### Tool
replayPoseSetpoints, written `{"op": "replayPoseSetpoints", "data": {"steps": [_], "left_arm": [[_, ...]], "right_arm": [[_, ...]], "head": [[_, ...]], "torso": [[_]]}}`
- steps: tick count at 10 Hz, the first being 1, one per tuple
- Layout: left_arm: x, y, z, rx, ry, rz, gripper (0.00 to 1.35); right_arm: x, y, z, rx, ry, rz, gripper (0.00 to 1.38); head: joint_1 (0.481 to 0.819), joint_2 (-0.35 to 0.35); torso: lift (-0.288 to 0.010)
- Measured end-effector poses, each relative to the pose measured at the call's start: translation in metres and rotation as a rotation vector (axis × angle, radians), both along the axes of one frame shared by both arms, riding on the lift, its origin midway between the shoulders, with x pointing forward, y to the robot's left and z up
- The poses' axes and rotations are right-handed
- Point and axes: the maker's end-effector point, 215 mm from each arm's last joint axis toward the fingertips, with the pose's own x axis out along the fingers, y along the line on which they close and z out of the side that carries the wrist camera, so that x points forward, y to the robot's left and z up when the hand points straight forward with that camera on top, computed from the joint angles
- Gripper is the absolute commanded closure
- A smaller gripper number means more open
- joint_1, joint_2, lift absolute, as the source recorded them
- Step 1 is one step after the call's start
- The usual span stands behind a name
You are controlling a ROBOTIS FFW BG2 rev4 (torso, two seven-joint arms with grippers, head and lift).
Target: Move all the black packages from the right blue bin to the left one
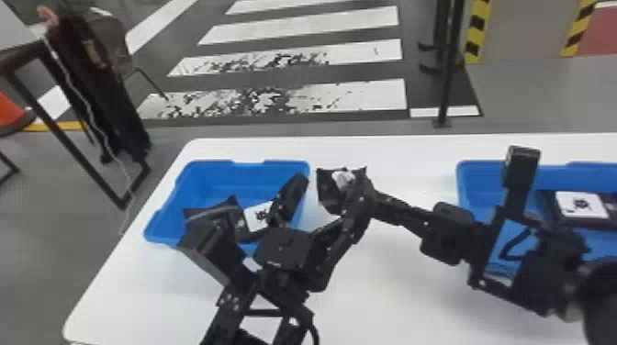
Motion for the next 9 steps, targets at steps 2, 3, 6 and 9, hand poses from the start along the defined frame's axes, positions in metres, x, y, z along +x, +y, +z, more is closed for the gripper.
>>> {"op": "replayPoseSetpoints", "data": {"steps": [2, 3, 6, 9], "left_arm": [[0.0, -0.017, -0.017, 0.019, 0.057, -0.053, 0.31], [0.002, -0.012, -0.019, 0.027, 0.064, -0.045, 0.63], [0.004, 0.004, -0.022, 0.047, 0.061, -0.007, 0.67], [0.005, 0.011, -0.024, 0.056, 0.063, 0.008, 1.23]], "right_arm": [[-0.003, 0.005, 0.0, 0.005, 0.004, 0.011, 1.15], [-0.005, 0.006, 0.0, 0.008, 0.006, 0.015, 1.15], [-0.007, 0.007, -0.001, 0.01, 0.012, 0.018, 1.15], [-0.01, 0.01, -0.006, 0.008, 0.022, 0.027, 1.15]], "head": [[0.695, 0.2], [0.695, 0.208], [0.695, 0.228], [0.695, 0.243]], "torso": [[-0.183], [-0.183], [-0.183], [-0.183]]}}
